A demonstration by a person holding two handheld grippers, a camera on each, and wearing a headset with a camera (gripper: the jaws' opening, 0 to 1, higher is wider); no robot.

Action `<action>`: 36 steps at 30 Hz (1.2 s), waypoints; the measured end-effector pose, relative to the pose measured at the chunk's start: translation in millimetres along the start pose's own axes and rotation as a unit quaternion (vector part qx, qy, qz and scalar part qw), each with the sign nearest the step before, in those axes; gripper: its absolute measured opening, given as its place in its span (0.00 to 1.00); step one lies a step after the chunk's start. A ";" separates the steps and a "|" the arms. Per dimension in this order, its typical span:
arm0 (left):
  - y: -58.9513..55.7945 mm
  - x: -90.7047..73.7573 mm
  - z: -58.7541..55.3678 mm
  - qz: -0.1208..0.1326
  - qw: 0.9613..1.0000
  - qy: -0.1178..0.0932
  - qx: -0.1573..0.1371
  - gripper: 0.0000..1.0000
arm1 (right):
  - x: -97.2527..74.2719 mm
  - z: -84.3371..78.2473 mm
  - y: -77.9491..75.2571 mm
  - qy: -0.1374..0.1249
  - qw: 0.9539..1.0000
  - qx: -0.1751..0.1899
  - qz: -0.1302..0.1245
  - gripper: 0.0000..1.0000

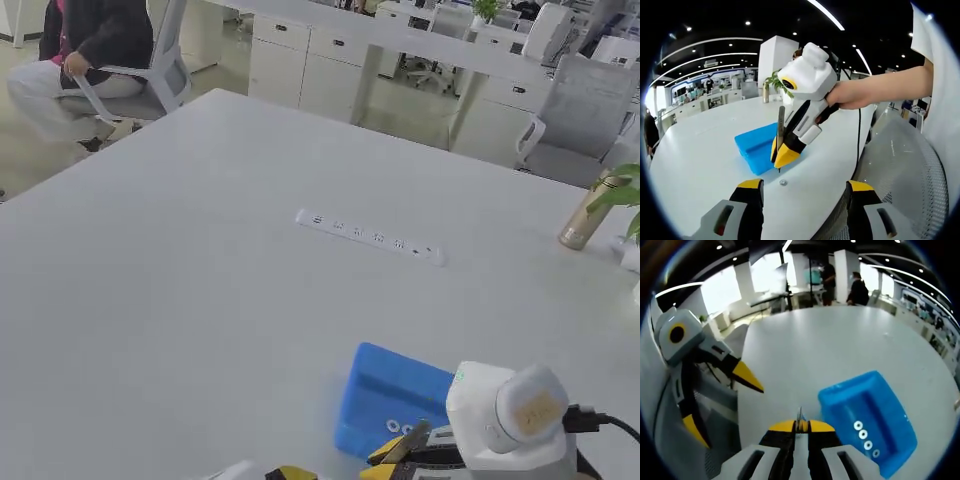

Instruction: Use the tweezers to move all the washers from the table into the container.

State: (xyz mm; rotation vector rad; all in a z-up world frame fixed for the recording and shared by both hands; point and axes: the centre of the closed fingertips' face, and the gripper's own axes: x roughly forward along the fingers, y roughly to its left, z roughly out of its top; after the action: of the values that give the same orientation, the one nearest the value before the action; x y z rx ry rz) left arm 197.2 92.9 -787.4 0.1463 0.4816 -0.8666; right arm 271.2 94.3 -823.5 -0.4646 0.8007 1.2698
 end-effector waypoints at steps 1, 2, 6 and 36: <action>0.0 -0.1 0.1 0.000 1.000 0.000 -0.001 0.67 | 0.3 -1.5 -0.5 0.001 1.000 -0.001 -0.001 0.05; 0.0 0.0 0.5 0.000 1.000 -0.001 -0.001 0.67 | 1.8 -3.2 0.3 0.004 1.000 -0.006 0.002 0.05; 0.2 0.0 0.0 0.000 1.000 0.000 0.000 0.67 | 8.2 -7.8 9.6 0.010 0.999 -0.034 0.015 0.05; -0.4 0.2 -0.9 -0.001 1.000 0.002 -0.002 0.66 | 17.8 -19.0 17.6 0.030 0.996 -0.073 0.029 0.05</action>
State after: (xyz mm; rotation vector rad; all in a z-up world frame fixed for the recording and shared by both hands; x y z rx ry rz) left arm 196.7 92.8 -788.2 0.1430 0.4880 -0.8678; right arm 250.7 97.2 -847.1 -0.6036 0.7789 1.3793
